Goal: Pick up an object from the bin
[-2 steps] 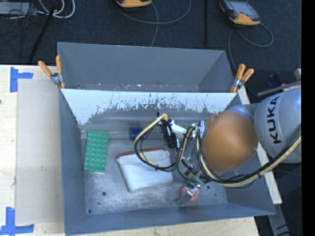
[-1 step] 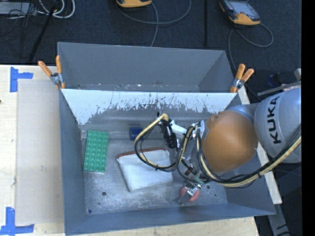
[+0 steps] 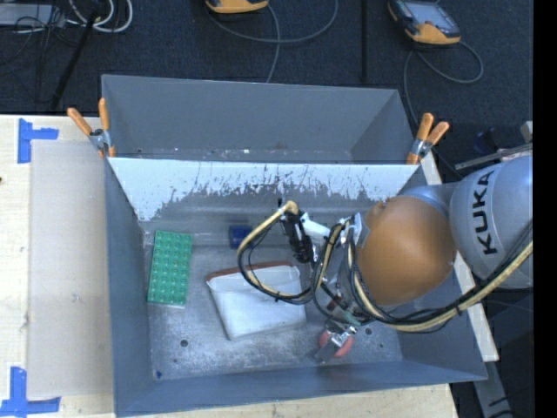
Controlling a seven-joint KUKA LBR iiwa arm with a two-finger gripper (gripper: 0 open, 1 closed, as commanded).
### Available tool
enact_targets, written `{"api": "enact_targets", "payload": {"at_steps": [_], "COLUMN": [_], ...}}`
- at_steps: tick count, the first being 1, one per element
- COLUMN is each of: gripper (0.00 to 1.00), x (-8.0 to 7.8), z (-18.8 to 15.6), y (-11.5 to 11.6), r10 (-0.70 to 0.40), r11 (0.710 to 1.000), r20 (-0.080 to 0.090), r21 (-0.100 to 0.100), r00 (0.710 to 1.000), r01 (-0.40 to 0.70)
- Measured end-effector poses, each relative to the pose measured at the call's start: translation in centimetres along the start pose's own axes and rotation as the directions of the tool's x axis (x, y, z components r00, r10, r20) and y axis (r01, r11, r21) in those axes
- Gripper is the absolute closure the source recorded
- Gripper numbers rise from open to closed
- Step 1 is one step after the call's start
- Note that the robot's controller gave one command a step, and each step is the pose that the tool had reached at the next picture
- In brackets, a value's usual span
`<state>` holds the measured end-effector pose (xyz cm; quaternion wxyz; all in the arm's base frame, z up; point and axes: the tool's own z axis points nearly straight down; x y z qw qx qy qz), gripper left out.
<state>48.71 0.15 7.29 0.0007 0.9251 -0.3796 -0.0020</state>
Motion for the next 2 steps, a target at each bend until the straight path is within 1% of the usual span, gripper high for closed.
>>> {"api": "enact_targets", "payload": {"at_steps": [2], "gripper": [1.00], "x": [0.03], "z": [-0.01], "y": [0.00], "r10": [0.000], "r11": [1.000], "r20": [-0.001], "r21": [0.000], "r00": [1.000], "r01": [0.000]}}
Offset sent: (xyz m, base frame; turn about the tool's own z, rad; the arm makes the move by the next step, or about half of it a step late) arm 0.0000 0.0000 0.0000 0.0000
